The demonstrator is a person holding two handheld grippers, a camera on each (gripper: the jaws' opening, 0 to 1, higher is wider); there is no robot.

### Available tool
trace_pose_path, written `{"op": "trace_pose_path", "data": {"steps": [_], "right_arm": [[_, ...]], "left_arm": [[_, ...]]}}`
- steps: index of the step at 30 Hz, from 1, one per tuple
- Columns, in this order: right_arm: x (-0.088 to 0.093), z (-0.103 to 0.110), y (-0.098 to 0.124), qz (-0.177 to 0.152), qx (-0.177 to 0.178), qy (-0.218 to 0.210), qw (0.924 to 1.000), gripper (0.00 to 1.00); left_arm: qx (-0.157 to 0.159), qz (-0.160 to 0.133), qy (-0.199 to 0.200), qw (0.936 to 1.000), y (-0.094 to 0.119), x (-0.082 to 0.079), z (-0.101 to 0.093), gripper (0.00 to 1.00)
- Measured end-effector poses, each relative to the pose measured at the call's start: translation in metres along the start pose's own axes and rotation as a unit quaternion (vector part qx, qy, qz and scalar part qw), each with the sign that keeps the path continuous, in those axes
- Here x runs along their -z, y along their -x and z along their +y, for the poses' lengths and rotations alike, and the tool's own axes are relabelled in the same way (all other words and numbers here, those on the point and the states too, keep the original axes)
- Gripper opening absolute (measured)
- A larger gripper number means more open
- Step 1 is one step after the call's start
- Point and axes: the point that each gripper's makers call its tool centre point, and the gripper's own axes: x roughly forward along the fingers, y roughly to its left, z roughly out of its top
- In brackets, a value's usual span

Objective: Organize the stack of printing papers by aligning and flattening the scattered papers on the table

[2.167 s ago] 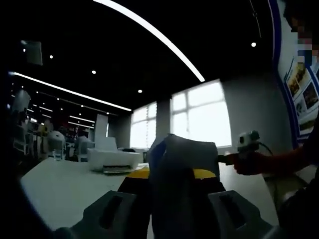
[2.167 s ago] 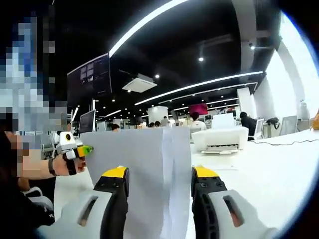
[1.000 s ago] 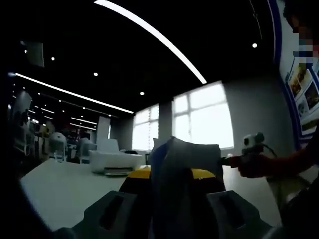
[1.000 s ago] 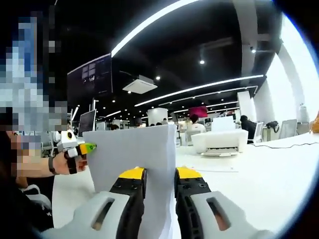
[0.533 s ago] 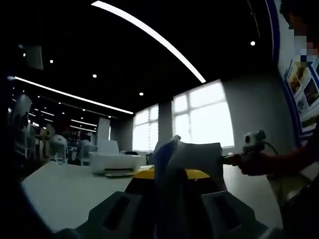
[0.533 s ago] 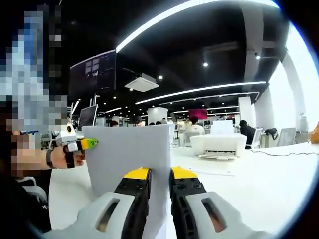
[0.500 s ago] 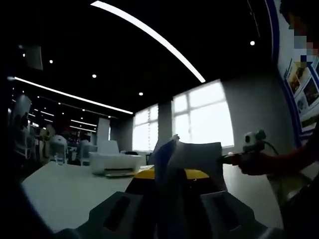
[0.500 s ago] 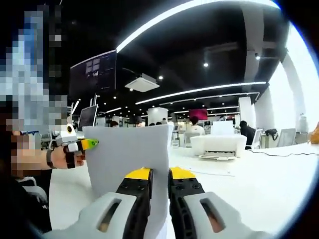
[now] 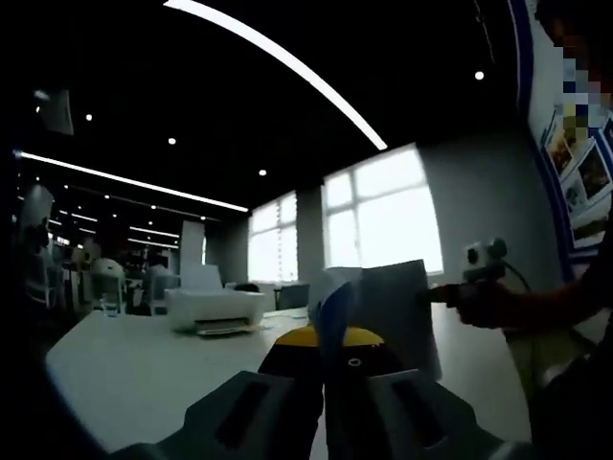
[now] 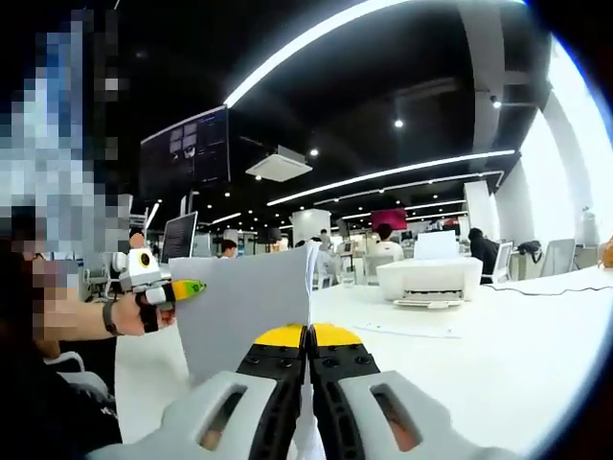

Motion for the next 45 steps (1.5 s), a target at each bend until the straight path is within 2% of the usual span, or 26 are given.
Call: {"op": "trace_pose_path", "data": {"steps": [3,8,11,12,13,15,16,20,22,24,27,33,35,41,45], "right_arm": [[-0.007,0.004,0.008,0.01,0.003,-0.012,0.9999,0.0],[-0.011,0.01,0.021,0.035,-0.001,-0.045,0.9984,0.0],[-0.009,0.01,0.029,0.051,0.002,-0.071,0.9962,0.0],[-0.009,0.009,0.032,0.053,0.004,-0.08,0.9954,0.0],[-0.008,0.008,0.035,0.059,0.004,-0.096,0.9936,0.0],[-0.006,0.008,0.039,0.07,-0.002,-0.13,0.9891,0.0],[-0.006,0.008,0.04,0.072,-0.002,-0.135,0.9882,0.0],[0.003,0.002,0.043,0.094,-0.011,-0.195,0.9762,0.0],[0.008,-0.005,0.041,0.1,-0.006,-0.195,0.9756,0.0],[0.016,-0.008,0.039,0.111,-0.005,-0.212,0.971,0.0],[0.027,-0.019,0.033,0.117,0.007,-0.222,0.9681,0.0],[0.05,-0.039,0.022,0.129,0.046,-0.217,0.9665,0.0],[0.055,-0.042,0.018,0.131,0.054,-0.216,0.9662,0.0],[0.083,-0.054,0.0,0.14,0.071,-0.212,0.9647,0.0],[0.101,-0.053,-0.006,0.145,0.084,-0.204,0.9644,0.0]], "left_arm": [[0.015,0.011,0.045,0.9988,0.0,-0.005,-0.007,0.06],[0.019,0.031,0.071,0.9968,-0.002,-0.01,-0.014,0.06],[0.028,0.049,0.111,0.9922,-0.003,-0.007,-0.022,0.06],[0.035,0.052,0.143,0.9877,-0.004,-0.007,-0.025,0.06],[0.036,0.054,0.154,0.9859,-0.004,-0.006,-0.026,0.06],[0.047,0.064,0.218,0.9727,-0.005,-0.001,-0.028,0.06],[0.049,0.069,0.228,0.97,-0.005,0.001,-0.028,0.06],[0.058,0.104,0.302,0.9458,-0.009,0.022,-0.027,0.06],[0.057,0.114,0.309,0.9425,-0.014,0.032,-0.021,0.06],[0.054,0.123,0.324,0.9362,-0.019,0.041,-0.015,0.06],[0.048,0.131,0.323,0.9362,-0.03,0.052,-0.007,0.06],[0.022,0.146,0.285,0.9473,-0.046,0.071,0.009,0.06],[0.005,0.15,0.258,0.9543,-0.047,0.08,0.017,0.06],[-0.04,0.171,0.195,0.965,-0.047,0.107,0.036,0.07],[-0.07,0.198,0.149,0.9661,-0.046,0.13,0.048,0.07]]}}
